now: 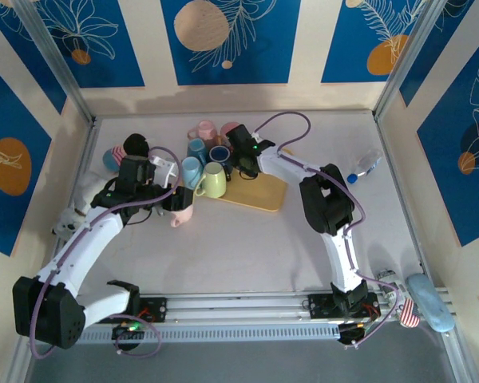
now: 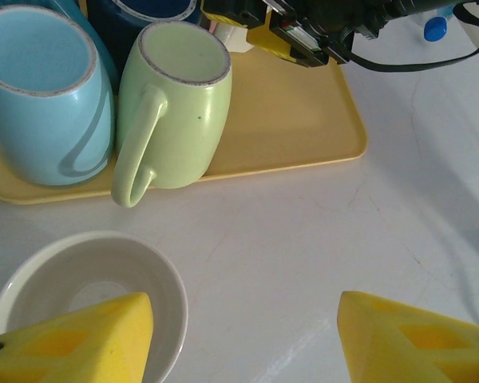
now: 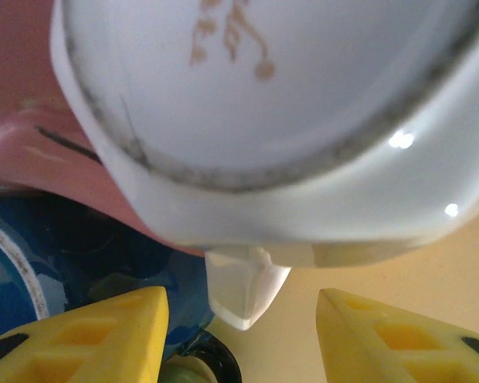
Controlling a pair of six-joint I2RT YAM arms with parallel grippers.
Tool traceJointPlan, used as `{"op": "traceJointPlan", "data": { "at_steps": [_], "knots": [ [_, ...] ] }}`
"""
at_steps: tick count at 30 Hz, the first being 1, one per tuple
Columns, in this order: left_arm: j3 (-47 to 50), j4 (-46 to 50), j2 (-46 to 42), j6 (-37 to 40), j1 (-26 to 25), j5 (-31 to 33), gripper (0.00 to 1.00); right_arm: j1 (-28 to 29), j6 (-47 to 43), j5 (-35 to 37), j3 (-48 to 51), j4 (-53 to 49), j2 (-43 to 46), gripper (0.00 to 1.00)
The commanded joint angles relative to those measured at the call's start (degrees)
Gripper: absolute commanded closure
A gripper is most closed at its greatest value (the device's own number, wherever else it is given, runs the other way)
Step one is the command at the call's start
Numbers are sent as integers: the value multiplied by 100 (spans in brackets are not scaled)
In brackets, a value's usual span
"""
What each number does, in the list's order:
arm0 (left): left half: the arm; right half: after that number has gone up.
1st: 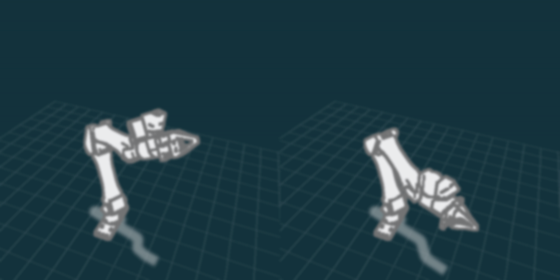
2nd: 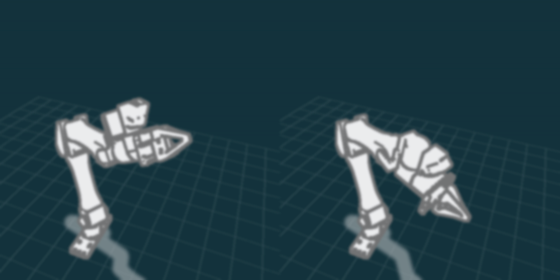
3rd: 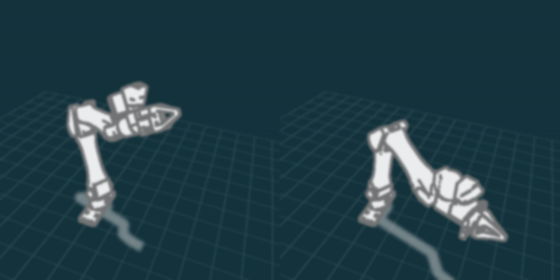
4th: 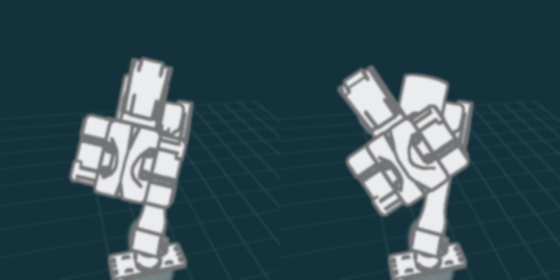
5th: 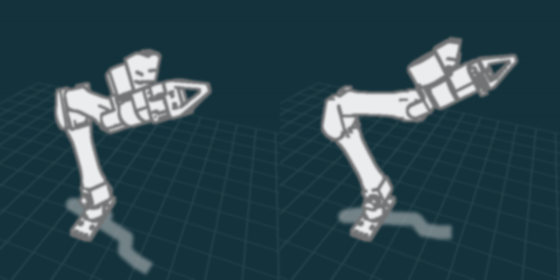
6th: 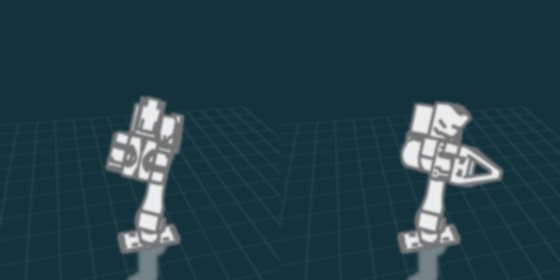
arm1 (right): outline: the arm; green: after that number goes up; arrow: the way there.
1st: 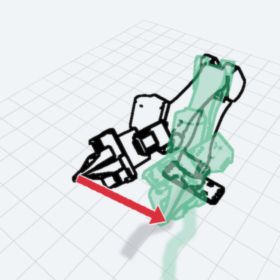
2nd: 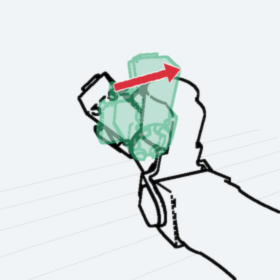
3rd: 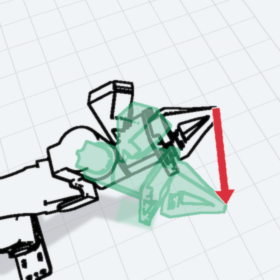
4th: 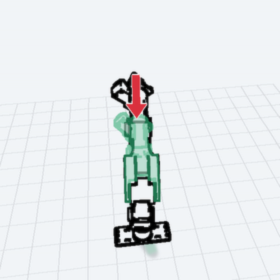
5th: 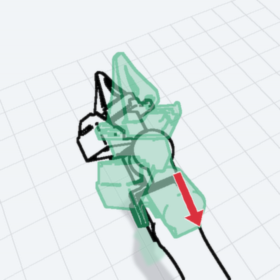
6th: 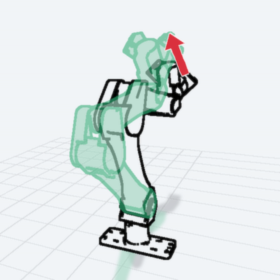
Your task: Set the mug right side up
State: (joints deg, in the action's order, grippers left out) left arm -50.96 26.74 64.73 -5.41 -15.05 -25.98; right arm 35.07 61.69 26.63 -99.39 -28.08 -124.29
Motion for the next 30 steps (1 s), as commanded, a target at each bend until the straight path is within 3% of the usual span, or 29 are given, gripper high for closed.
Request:
{"op": "traceJointPlan", "data": {
  "at_steps": [1, 7, 14, 23, 30],
  "knots": [
    [-10, -31, -42, 108, 72, -171, 37, 53, 81, 572, -290, -503, -262, 47],
    [-28, -45, 2, 136, 72, -118, 37, -35, -74, 634, -177, -690, -209, 49],
    [-28, -68, 51, 75, 67, -148, 37, -162, -560, 624, 605, -515, 371, 56],
    [-16, -147, 91, -37, 63, -398, 37, -245, -2847, 309, 1347, -137, 1087, 59],
    [-28, -125, 92, -3, 72, -375, 37, -467, -3146, -231, 1639, 163, 1348, 60]
  ]
}}
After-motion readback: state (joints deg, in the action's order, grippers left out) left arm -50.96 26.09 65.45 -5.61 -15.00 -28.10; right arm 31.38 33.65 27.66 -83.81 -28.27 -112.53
